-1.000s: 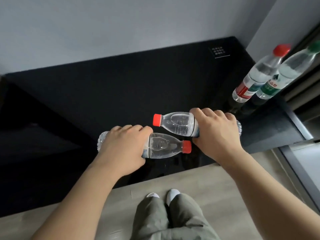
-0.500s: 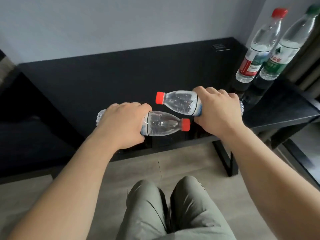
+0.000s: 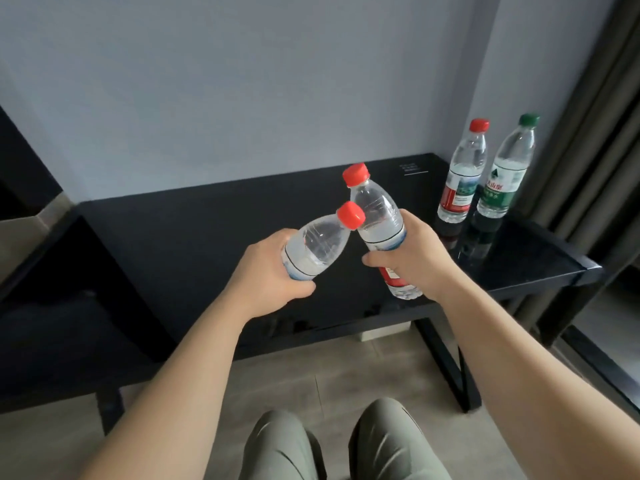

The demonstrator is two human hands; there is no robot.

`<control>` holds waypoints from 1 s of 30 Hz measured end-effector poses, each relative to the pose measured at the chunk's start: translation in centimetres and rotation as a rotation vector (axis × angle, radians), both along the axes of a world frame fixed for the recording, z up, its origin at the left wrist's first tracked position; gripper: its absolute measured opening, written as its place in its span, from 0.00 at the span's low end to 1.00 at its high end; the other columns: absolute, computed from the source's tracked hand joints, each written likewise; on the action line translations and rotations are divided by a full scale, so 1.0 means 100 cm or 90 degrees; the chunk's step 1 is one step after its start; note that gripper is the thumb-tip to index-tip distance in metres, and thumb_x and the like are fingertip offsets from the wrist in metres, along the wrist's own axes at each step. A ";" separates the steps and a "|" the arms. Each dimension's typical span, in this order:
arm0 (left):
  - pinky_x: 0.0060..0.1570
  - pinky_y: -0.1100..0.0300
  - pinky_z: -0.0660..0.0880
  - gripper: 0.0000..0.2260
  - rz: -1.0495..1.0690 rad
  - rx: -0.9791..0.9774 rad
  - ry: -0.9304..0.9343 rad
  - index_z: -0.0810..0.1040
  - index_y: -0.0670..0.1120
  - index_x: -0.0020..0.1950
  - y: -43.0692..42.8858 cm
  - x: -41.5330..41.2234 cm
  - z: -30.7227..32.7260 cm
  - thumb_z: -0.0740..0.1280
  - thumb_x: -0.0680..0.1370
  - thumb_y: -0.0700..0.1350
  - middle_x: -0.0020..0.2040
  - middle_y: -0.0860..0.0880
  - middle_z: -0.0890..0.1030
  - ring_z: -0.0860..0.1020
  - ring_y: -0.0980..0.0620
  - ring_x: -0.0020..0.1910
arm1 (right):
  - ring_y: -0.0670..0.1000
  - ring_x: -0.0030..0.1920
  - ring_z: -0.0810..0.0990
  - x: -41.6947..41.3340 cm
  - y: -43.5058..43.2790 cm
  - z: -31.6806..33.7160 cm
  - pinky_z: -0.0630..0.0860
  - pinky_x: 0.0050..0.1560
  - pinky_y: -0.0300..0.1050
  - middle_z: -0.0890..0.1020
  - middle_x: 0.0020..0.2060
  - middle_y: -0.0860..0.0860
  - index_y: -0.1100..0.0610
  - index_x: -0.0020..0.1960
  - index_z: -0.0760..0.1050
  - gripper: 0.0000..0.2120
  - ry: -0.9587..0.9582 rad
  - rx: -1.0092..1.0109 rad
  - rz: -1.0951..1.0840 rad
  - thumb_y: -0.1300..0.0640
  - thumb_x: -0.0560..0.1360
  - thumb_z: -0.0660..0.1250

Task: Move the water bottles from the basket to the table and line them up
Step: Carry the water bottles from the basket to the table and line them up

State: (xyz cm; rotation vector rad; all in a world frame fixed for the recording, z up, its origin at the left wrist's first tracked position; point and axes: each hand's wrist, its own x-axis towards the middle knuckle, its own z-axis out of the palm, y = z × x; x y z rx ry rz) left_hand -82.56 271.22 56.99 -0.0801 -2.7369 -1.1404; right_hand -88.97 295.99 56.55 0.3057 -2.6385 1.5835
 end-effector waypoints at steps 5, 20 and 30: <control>0.50 0.55 0.82 0.24 0.058 0.209 0.017 0.79 0.55 0.55 0.013 -0.009 -0.012 0.82 0.64 0.40 0.47 0.54 0.85 0.84 0.53 0.47 | 0.51 0.51 0.86 -0.004 -0.004 -0.007 0.82 0.57 0.56 0.86 0.49 0.48 0.47 0.58 0.77 0.26 -0.045 -0.151 0.026 0.60 0.65 0.83; 0.48 0.58 0.81 0.23 0.169 0.375 0.098 0.79 0.53 0.56 0.039 -0.030 -0.050 0.82 0.67 0.40 0.49 0.54 0.84 0.84 0.56 0.49 | 0.49 0.51 0.85 -0.012 -0.027 -0.042 0.83 0.53 0.49 0.85 0.49 0.45 0.46 0.61 0.75 0.27 -0.053 -0.242 0.040 0.61 0.67 0.82; 0.48 0.61 0.79 0.23 0.189 0.348 0.121 0.75 0.60 0.53 0.043 -0.040 -0.059 0.82 0.67 0.43 0.49 0.57 0.83 0.82 0.63 0.48 | 0.50 0.56 0.84 -0.016 -0.029 -0.055 0.83 0.59 0.55 0.84 0.54 0.47 0.46 0.65 0.73 0.30 -0.028 -0.239 0.033 0.59 0.68 0.82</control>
